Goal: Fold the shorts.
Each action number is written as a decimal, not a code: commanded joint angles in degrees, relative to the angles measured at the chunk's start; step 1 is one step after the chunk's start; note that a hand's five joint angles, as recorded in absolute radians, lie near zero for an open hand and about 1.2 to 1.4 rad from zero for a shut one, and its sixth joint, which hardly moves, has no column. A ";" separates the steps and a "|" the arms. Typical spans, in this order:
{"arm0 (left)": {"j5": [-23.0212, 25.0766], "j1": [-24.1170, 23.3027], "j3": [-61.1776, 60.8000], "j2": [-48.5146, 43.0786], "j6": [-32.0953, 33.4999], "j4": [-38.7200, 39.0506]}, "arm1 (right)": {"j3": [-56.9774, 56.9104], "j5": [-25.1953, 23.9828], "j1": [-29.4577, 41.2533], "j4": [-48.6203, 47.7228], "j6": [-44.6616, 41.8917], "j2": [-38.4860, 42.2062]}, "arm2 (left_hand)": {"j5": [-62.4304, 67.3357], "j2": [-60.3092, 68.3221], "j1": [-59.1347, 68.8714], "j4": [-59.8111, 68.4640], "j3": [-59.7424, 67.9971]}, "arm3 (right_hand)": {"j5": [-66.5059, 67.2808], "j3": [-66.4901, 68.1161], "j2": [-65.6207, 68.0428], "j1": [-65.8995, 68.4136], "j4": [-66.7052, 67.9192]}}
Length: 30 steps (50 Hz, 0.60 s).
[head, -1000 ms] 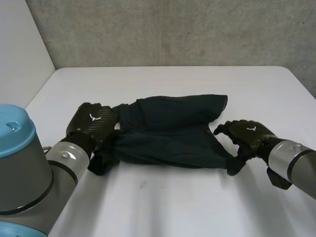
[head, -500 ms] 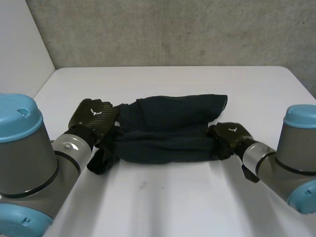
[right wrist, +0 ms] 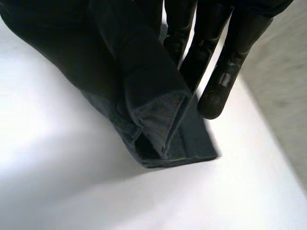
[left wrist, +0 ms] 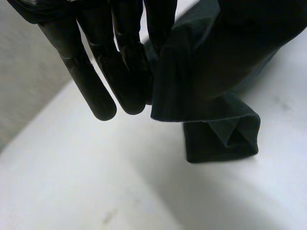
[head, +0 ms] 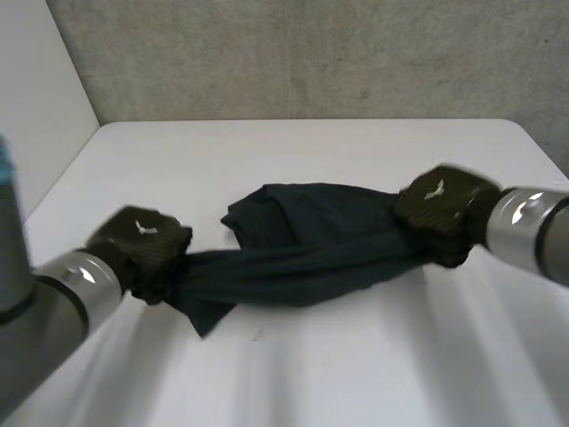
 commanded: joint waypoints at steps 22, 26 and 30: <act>-7.23 1.69 48.65 -19.33 2.38 40.99 | -20.03 7.58 2.29 -67.87 14.18 7.33 | 14.92 11.57 16.18 11.29 11.97 | 14.98 12.64 12.70 24.85 11.87; -7.33 2.75 41.64 -13.88 0.63 51.73 | -14.58 6.87 2.12 -76.29 16.30 5.38 | 14.92 11.57 16.18 11.29 11.97 | 14.98 12.64 12.70 24.85 11.87; -7.24 4.06 34.61 -12.90 -1.65 50.88 | -12.28 6.70 2.47 -70.35 16.48 5.99 | 14.92 11.57 16.18 11.29 11.97 | 14.98 12.64 12.70 24.85 11.87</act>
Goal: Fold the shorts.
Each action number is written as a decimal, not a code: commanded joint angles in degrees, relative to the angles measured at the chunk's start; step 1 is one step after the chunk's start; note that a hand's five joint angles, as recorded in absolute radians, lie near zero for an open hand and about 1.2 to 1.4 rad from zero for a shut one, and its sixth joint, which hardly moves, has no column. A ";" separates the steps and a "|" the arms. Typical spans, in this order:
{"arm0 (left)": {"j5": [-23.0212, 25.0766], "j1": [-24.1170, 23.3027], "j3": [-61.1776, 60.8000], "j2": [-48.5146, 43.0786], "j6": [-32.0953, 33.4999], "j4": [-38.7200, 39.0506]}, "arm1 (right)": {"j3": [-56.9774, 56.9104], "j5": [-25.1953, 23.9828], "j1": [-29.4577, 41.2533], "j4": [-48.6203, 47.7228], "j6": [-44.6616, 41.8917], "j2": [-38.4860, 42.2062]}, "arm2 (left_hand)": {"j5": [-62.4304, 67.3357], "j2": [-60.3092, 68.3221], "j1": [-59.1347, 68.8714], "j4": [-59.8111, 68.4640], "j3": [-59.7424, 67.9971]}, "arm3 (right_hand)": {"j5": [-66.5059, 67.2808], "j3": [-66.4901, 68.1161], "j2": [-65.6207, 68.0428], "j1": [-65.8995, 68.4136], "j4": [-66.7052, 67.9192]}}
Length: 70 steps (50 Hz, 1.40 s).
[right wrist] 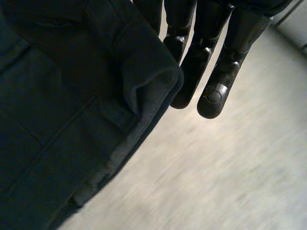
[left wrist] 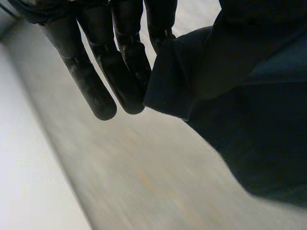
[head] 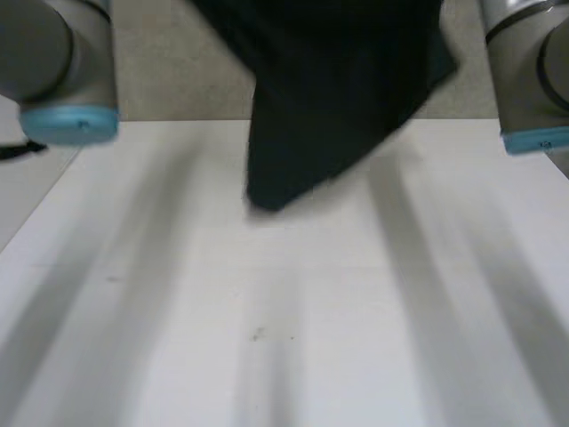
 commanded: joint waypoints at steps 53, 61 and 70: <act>6.49 0.48 -62.51 25.16 10.54 -39.77 | 36.30 -4.95 -1.44 65.13 -20.16 -7.15 | 14.92 11.47 16.18 11.27 11.79 | 14.98 12.64 12.70 24.85 11.87; 5.97 -0.75 -62.25 16.83 11.15 -33.62 | 38.42 -5.30 -2.24 63.65 -20.42 -2.87 | 14.92 11.47 16.18 11.27 11.79 | 14.98 12.64 12.70 24.85 11.87; 3.07 -1.02 -41.45 -0.14 11.41 -26.59 | 26.48 -3.37 -2.15 54.86 -16.30 3.65 | 14.92 11.47 16.18 11.27 11.79 | 14.98 12.64 12.70 24.85 11.87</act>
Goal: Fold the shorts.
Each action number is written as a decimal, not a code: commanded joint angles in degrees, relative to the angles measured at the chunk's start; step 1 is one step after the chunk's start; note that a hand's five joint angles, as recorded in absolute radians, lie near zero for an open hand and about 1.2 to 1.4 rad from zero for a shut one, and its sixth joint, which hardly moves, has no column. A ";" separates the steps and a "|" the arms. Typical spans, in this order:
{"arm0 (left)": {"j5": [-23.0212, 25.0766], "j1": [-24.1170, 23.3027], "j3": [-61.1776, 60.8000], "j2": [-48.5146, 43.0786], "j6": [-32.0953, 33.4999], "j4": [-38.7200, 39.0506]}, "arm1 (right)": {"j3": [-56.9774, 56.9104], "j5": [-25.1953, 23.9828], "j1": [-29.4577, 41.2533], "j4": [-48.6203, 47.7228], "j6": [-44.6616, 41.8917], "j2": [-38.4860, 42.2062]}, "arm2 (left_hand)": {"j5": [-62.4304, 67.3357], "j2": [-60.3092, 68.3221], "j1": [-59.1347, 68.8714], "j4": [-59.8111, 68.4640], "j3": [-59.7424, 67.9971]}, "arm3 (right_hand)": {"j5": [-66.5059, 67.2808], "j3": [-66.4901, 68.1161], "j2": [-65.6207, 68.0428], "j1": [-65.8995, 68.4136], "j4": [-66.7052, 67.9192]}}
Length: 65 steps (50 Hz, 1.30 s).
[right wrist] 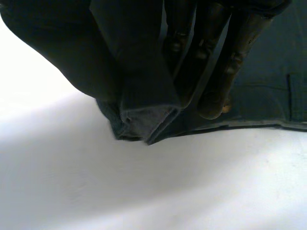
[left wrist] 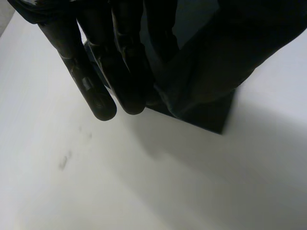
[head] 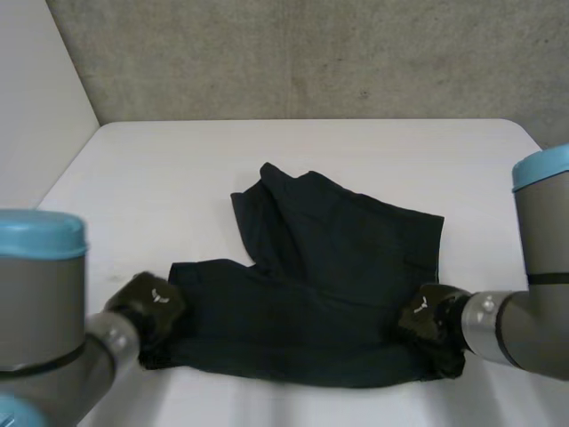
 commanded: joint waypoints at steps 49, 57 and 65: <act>-10.78 -1.35 12.01 -21.34 -6.22 37.21 | -22.21 4.22 5.04 -33.78 16.42 22.77 | 14.92 11.25 15.88 11.26 11.58 | 14.98 11.92 12.70 24.85 11.86; -10.69 -0.47 7.26 -12.11 -6.22 30.18 | -16.06 4.13 4.34 -29.99 16.78 13.20 | 14.92 11.25 15.88 11.26 11.58 | 14.98 11.92 12.70 24.85 11.86; -10.07 0.41 3.13 -3.59 -4.11 16.57 | -10.17 3.69 4.25 -23.77 15.64 6.43 | 14.92 11.25 15.88 11.26 11.58 | 14.98 11.92 12.70 24.85 11.86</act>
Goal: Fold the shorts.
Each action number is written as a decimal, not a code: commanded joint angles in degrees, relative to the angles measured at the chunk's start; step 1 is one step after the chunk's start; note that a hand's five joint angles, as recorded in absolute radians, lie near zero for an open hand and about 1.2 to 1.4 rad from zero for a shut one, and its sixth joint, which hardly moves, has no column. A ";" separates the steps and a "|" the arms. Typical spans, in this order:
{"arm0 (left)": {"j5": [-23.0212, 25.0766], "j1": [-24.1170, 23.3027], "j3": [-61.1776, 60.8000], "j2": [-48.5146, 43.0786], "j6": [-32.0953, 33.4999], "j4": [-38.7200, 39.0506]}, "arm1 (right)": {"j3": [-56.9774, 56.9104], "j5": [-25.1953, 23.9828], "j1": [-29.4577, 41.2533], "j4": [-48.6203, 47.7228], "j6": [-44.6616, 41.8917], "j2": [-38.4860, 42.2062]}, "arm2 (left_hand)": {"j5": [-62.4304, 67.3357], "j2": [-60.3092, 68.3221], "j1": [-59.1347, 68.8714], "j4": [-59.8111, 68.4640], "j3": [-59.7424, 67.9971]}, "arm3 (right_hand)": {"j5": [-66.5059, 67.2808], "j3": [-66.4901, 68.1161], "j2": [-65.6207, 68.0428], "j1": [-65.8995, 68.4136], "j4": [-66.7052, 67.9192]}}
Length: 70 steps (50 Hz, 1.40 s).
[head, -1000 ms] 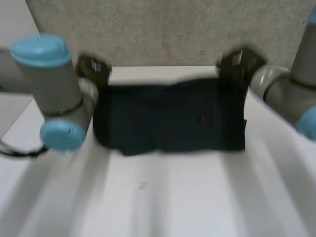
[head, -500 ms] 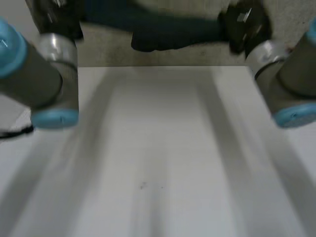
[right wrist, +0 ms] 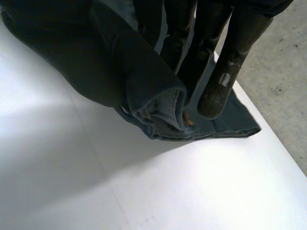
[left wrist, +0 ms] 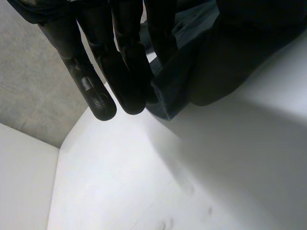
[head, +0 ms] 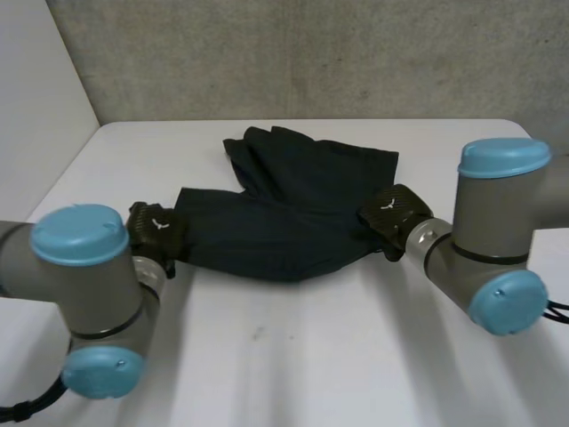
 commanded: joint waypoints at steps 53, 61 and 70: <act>29.21 6.26 47.48 -27.42 -2.56 -19.33 | 28.19 -3.05 -3.38 0.93 -11.73 -10.30 | -36.53 -40.20 -35.57 -40.40 -39.88 | 14.98 11.92 12.69 24.85 11.84; 29.21 6.26 53.46 -32.96 -2.65 -19.51 | 28.10 -3.05 -3.46 0.40 -11.73 -9.68 | -20.76 -24.43 -19.79 -24.63 -24.11 | 14.98 11.92 12.69 24.85 11.84; 27.54 6.35 54.61 -34.46 -2.48 -20.57 | 27.93 -3.05 -3.46 0.23 -11.73 -9.15 | 14.92 11.25 15.88 11.05 11.57 | 14.98 11.92 12.69 24.85 11.84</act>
